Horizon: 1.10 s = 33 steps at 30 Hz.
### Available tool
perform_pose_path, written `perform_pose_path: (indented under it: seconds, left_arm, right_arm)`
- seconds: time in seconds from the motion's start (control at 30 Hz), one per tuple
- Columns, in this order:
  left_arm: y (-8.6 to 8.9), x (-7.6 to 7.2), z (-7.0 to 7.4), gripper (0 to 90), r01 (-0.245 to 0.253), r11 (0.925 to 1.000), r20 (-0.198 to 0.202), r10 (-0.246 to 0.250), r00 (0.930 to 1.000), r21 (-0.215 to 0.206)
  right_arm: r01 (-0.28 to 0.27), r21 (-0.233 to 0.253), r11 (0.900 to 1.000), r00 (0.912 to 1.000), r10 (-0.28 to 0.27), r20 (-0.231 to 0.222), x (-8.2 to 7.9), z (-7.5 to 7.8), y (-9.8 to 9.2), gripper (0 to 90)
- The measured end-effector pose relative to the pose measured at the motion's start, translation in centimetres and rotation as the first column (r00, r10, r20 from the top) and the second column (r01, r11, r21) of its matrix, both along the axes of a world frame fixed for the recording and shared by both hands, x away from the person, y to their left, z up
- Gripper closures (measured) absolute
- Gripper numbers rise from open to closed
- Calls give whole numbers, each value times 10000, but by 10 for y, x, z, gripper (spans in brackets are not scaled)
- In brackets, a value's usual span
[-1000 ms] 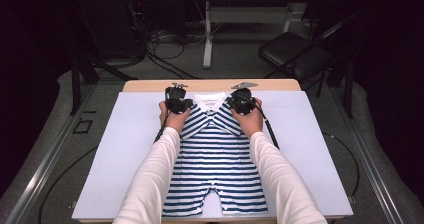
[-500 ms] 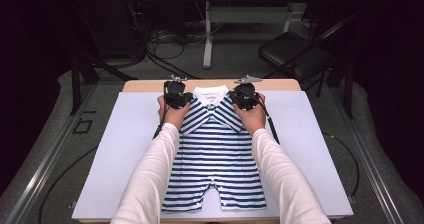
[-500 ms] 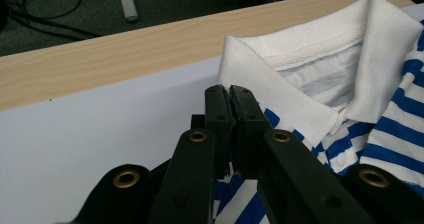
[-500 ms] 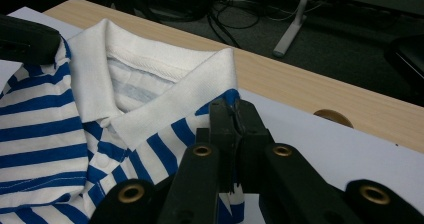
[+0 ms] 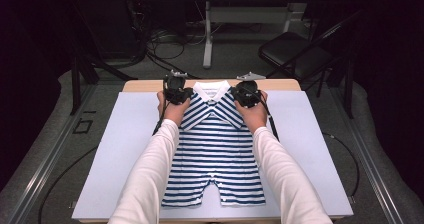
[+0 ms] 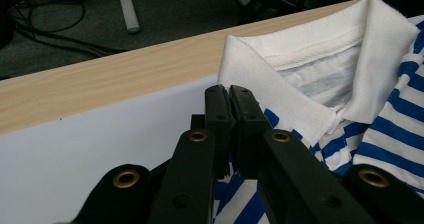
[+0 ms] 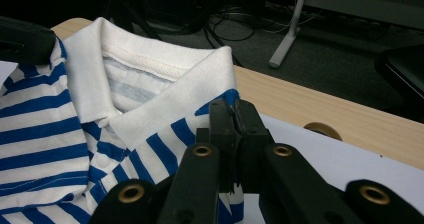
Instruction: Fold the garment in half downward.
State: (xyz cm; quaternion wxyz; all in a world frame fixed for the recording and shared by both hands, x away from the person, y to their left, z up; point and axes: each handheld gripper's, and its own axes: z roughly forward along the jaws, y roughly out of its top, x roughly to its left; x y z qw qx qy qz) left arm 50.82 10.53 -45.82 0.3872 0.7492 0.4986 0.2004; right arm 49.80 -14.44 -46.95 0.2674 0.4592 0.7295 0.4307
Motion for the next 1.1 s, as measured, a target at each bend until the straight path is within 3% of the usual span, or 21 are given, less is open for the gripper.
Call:
perform_pose_path:
  seconds: [0.37, 1.1]
  left_arm:
    - [4, 1, 5, 876, -48, 10000, 102, 48, 9999, -65]
    - [4, -9, 7, 876, 140, 9998, 311, -135, 9994, -143]
  right_arm:
    - [-124, -213, 9997, 9999, 125, 46, 4, 10, 4, 883]
    - [-274, -403, 9988, 9993, 284, 230, -3, 14, 4, 883]
